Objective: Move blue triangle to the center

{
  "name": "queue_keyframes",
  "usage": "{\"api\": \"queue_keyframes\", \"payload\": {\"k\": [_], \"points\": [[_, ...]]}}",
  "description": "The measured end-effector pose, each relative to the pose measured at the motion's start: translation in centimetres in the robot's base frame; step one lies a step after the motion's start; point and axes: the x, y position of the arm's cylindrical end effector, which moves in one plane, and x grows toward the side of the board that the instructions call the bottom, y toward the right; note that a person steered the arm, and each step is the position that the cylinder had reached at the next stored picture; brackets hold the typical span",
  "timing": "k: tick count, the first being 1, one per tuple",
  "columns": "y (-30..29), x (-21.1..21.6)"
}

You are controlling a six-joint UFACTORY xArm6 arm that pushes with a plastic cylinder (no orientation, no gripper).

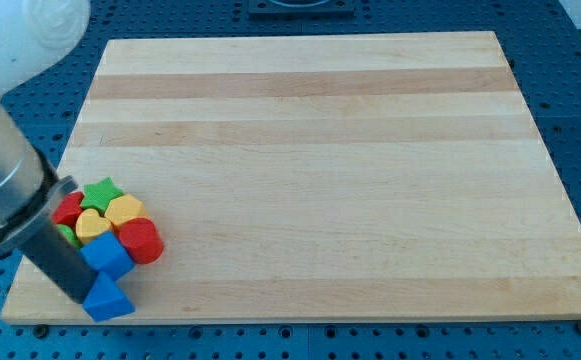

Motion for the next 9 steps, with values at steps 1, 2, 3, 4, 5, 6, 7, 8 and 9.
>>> {"api": "queue_keyframes", "payload": {"k": [1,2,3,4,5,6,7,8,9], "points": [[-1.5,-1.2],[-1.7,2.0],[-0.8,2.1],[3.6,2.0],[14.3,-1.8],[23.7,-14.5],[25.0,-15.1],[24.8,-8.9],[20.8,-7.2]]}}
